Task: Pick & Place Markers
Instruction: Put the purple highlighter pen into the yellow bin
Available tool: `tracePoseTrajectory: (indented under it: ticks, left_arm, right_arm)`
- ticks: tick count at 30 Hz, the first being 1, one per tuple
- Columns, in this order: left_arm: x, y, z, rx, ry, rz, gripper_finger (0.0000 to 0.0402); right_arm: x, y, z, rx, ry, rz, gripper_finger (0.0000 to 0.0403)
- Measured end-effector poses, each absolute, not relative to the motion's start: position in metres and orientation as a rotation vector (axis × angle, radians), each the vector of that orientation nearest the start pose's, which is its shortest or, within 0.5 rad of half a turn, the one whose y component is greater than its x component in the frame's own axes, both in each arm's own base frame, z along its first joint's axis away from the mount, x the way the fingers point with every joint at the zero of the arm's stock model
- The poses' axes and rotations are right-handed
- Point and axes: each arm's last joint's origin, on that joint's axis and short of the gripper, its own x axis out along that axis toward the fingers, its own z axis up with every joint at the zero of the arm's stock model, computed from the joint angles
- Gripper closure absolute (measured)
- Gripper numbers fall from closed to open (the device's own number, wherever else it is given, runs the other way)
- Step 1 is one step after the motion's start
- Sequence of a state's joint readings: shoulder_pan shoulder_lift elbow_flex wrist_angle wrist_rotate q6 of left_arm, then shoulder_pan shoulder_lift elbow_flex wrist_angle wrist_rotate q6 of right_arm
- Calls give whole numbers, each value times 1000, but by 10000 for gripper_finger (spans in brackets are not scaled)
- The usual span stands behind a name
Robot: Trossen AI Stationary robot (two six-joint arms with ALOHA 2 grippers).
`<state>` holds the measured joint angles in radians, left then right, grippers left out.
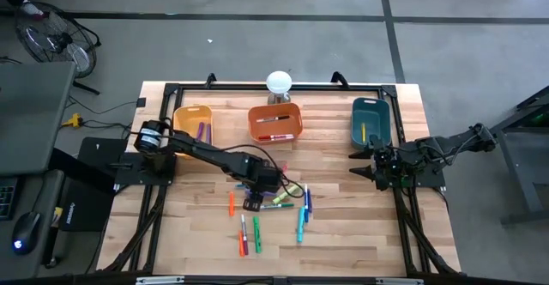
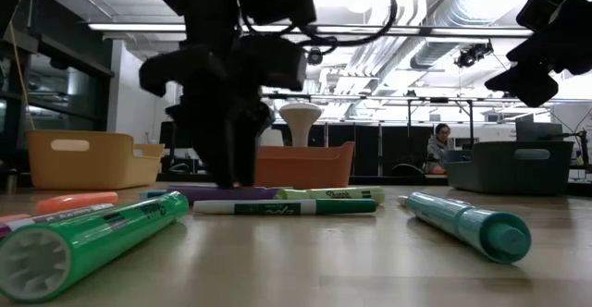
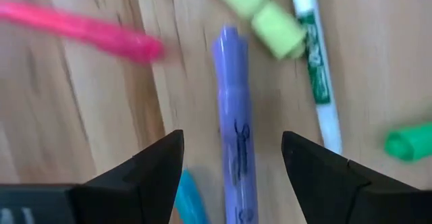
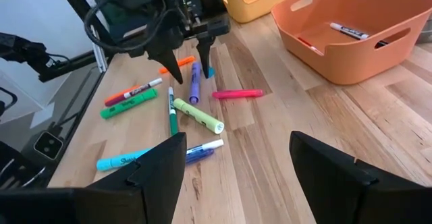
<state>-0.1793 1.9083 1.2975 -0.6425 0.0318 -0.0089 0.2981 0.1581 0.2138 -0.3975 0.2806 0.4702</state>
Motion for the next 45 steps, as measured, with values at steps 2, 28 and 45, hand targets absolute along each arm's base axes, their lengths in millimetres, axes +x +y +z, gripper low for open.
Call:
tracePoseTrajectory:
  ticks: [2,28,45]
  left_arm:
    - [371,-70,167,88,1232,-180,158]
    - [375,-80,132,79,1310,-150,190]
    - [378,-81,132,18,1286,-138,298]
  right_arm:
    - [89,19,186,368,325,-60,151]
    - [89,19,187,368,325,-60,150]
    - [89,19,187,368,325,-60,151]
